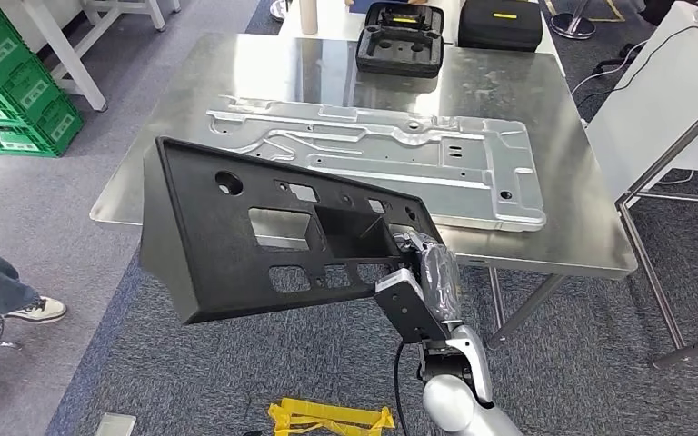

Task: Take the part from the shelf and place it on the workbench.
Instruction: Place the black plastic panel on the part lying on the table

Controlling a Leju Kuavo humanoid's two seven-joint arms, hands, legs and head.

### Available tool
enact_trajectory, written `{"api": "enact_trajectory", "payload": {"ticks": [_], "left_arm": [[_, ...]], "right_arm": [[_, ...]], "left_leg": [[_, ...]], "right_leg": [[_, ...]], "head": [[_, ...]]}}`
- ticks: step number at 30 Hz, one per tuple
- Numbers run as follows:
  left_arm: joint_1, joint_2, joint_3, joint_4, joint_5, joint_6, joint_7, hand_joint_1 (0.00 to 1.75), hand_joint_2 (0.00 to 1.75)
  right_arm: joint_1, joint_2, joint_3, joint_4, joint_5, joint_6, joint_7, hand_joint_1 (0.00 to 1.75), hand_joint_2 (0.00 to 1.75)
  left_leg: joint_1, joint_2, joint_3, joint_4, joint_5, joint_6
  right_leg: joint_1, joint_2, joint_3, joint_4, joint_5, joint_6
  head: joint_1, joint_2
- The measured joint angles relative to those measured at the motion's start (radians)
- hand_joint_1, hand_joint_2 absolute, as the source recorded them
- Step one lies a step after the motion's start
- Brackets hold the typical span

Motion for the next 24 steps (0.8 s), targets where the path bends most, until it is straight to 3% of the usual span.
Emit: {"api": "enact_trajectory", "payload": {"ticks": [2, 4, 6, 7, 8, 10, 12, 15, 17, 20, 21, 22, 24], "left_arm": [[0.000, -0.001, -0.001, 0.000, 0.000, 0.001, -0.002, 0.00, 0.00], [0.001, -0.001, -0.002, 0.000, 0.000, 0.001, -0.002, 0.00, 0.00], [0.003, -0.001, -0.003, 0.000, 0.000, 0.002, -0.002, 0.00, 0.00], [0.004, -0.001, -0.003, 0.000, 0.000, 0.003, -0.002, 0.00, 0.00], [0.005, 0.000, -0.004, 0.000, 0.000, 0.003, -0.002, 0.00, 0.00], [0.007, -0.001, -0.005, 0.000, 0.000, 0.005, -0.003, 0.00, 0.00], [0.007, -0.001, -0.006, 0.000, 0.000, 0.006, -0.005, 0.00, 0.00], [0.005, 0.003, -0.006, 0.000, -0.001, 0.010, -0.007, 0.00, 0.00], [0.003, 0.009, -0.006, 0.000, -0.001, 0.015, -0.008, 0.00, 0.00], [-0.012, 0.015, -0.006, 0.000, -0.001, 0.019, -0.008, 0.00, 0.00], [-0.017, 0.017, -0.006, 0.000, -0.001, 0.020, -0.008, 0.00, 0.00], [-0.020, 0.018, -0.006, 0.000, -0.001, 0.022, -0.007, 0.00, 0.00], [-0.020, 0.020, -0.006, 0.000, -0.001, 0.026, -0.007, 0.00, 0.00]], "right_arm": [[-0.004, 0.000, 0.001, -0.001, 0.000, 0.000, 0.000, 1.75, 1.75], [-0.003, -0.001, 0.002, -0.001, 0.000, 0.000, 0.000, 1.75, 1.75], [-0.002, -0.002, 0.003, -0.001, 0.000, 0.000, 0.002, 1.75, 1.75], [-0.001, -0.003, 0.003, -0.001, 0.000, 0.000, 0.002, 1.75, 1.75], [-0.002, -0.003, 0.003, -0.001, -0.001, 0.000, 0.003, 1.75, 1.75], [-0.003, -0.005, 0.003, -0.001, -0.001, 0.000, 0.003, 1.75, 1.75], [-0.007, -0.006, 0.003, -0.001, -0.003, 0.000, 0.004, 1.75, 1.75], [-0.017, -0.006, 0.001, -0.001, -0.011, 0.005, 0.006, 1.75, 1.75], [-0.032, -0.004, 0.001, -0.001, -0.018, 0.013, 0.007, 1.75, 1.75], [-0.059, -0.002, -0.002, -0.001, -0.031, 0.024, 0.010, 1.75, 1.75], [-0.066, -0.002, -0.004, -0.001, -0.034, 0.028, 0.012, 1.75, 1.75], [-0.073, -0.002, -0.006, -0.001, -0.037, 0.032, 0.014, 1.75, 1.75], [-0.089, -0.002, -0.009, 0.000, -0.042, 0.036, 0.017, 1.75, 1.75]], "left_leg": [[0.003, 0.001, 0.012, -0.001, -0.010, 0.011], [0.003, 0.000, 0.023, -0.002, -0.025, 0.017], [0.002, -0.003, 0.039, -0.002, -0.041, 0.019], [0.000, -0.004, 0.048, -0.002, -0.049, 0.019], [-0.003, -0.006, 0.059, -0.002, -0.057, 0.019], [-0.009, -0.007, 0.081, -0.004, -0.073, 0.018], [-0.012, -0.008, 0.094, -0.008, -0.084, 0.013], [-0.014, -0.012, 0.103, -0.004, -0.086, 0.000], [-0.014, -0.013, 0.090, 0.036, -0.113, -0.011], [-0.012, -0.013, -0.012, 0.218, -0.199, -0.027], [-0.012, -0.013, -0.043, 0.261, -0.209, -0.032], [-0.012, -0.013, -0.059, 0.271, -0.199, -0.035], [-0.009, -0.013, -0.038, 0.186, -0.130, -0.043]], "right_leg": [[-0.001, -0.003, -0.069, 0.114, 0.009, 0.011], [-0.004, -0.007, -0.162, 0.235, -0.040, 0.022], [-0.005, -0.009, -0.230, 0.289, -0.100, 0.024], [-0.004, -0.009, -0.245, 0.278, -0.103, 0.020], [-0.002, -0.009, -0.243, 0.237, -0.075, 0.012], [0.011, -0.010, -0.215, 0.100, 0.039, -0.017], [0.025, -0.004, -0.189, -0.001, 0.116, -0.039], [0.023, 0.003, -0.163, -0.040, 0.137, -0.047], [0.015, 0.002, -0.140, -0.054, 0.144, -0.050], [0.009, 0.002, -0.133, -0.057, 0.145, -0.052], [0.007, 0.002, -0.132, -0.057, 0.143, -0.051], [0.005, 0.003, -0.131, -0.055, 0.140, -0.050], [0.000, 0.007, -0.128, -0.049, 0.133, -0.044]], "head": [[0.002, 0.000], [0.004, 0.000], [0.005, 0.000], [0.005, 0.000], [0.005, 0.000], [0.005, 0.000], [0.005, 0.000], [0.008, 0.000], [0.006, 0.000], [0.003, 0.000], [0.003, 0.000], [0.003, 0.000], [0.003, 0.000]]}}
